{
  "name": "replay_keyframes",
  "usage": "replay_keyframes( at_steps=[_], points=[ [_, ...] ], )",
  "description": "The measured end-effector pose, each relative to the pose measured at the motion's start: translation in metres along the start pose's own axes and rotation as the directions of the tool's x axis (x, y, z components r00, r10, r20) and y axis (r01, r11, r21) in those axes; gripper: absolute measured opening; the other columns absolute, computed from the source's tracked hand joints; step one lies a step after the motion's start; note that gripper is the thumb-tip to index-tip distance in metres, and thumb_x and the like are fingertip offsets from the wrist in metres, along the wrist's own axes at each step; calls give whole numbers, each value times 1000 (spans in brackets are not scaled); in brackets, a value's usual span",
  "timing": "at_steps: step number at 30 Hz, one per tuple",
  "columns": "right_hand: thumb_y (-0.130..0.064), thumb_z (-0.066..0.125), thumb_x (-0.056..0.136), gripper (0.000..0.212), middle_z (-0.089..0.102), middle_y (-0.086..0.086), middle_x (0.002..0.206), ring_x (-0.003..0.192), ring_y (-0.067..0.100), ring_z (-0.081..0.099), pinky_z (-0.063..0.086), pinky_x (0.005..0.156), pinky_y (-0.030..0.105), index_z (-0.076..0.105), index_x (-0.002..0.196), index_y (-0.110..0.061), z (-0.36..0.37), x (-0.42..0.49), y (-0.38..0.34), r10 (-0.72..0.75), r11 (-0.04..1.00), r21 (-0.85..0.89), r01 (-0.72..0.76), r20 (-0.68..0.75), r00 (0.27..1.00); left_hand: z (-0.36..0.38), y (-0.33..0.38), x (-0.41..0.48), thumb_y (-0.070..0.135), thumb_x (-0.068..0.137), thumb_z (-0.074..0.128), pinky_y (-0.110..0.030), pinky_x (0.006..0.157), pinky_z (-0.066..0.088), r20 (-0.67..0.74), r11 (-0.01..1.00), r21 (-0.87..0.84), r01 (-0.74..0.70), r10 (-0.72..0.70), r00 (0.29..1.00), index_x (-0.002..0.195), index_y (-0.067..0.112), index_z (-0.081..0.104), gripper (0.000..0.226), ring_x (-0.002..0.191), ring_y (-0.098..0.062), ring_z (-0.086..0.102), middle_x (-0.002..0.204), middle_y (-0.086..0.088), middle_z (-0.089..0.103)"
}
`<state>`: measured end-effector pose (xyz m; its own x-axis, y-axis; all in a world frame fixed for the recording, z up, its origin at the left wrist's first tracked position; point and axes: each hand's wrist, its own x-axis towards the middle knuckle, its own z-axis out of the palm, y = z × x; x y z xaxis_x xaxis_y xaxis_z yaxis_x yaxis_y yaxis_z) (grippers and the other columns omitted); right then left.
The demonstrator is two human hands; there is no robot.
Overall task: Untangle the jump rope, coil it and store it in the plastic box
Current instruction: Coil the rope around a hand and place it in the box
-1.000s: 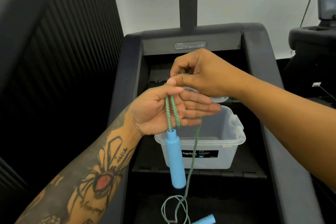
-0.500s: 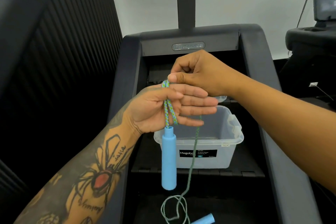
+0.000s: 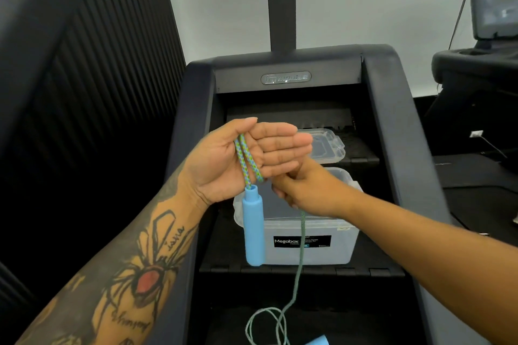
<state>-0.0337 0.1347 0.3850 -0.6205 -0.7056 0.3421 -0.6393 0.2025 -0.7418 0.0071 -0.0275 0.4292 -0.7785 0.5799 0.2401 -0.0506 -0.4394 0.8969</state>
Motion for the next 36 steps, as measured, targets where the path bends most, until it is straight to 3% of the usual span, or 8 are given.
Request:
replay_keyframes(
  at_steps=[4,8,13,17,21,25,31,36],
  points=[
    [-23,48,100,35,49,-6,58,51,7,43,39,54,19,55,66,-19,9,-17,-9,8,1000,-16,-7,71,997,-4,1,-1,28,97,28,-50,111,29,-86,996,86,19,-11,996,130,-11,45,53,133,-41,41,138,-29,46],
    [-24,55,97,28,43,-1,61,55,8,36,37,55,28,58,79,-2,6,-24,-20,-45,992,-111,53,80,996,-10,4,-7,27,96,30,-54,112,28,-110,991,129,48,-34,993,135,-12,38,55,134,-44,39,141,-32,41],
    [-20,59,94,12,67,-6,82,67,4,57,50,67,24,68,96,-12,-14,-17,-47,-162,933,-320,165,36,986,-16,2,-12,39,93,39,-53,106,32,-115,975,140,170,-154,981,136,-12,38,66,111,-39,51,124,-29,55],
    [-22,64,89,13,62,-5,68,60,9,53,43,60,27,66,84,-10,-34,0,-61,-238,850,-488,198,-22,971,-17,3,-12,49,91,32,-52,110,28,-89,962,138,234,-224,971,123,-2,59,66,109,-35,62,110,-19,69],
    [-23,63,91,11,59,-10,63,61,9,53,41,57,19,68,85,-14,-45,11,-66,-273,845,-475,246,11,962,-14,4,-14,50,88,41,-56,112,24,-51,955,180,237,-231,972,128,-3,55,68,129,-51,40,132,-35,50],
    [-18,62,91,9,67,-4,71,68,12,59,47,63,27,69,88,-14,-47,18,-62,-316,814,-509,279,15,949,-11,3,-13,33,86,58,-53,112,29,-30,947,234,218,-217,976,130,-7,50,60,129,-48,43,135,-36,47],
    [-22,64,91,12,71,-1,75,70,14,63,48,66,31,70,87,-12,-52,24,-62,-341,834,-474,282,-42,939,-5,0,-8,24,96,39,-52,102,42,-18,948,229,219,-221,975,124,-11,53,47,113,-44,59,119,-31,62],
    [-21,63,92,13,67,-3,71,64,11,59,46,61,23,70,85,-13,-57,24,-60,-276,907,-346,242,-53,960,0,4,-5,32,96,33,-55,101,42,18,957,183,223,-230,973,121,-10,56,54,122,-44,52,124,-29,60]
  ],
)
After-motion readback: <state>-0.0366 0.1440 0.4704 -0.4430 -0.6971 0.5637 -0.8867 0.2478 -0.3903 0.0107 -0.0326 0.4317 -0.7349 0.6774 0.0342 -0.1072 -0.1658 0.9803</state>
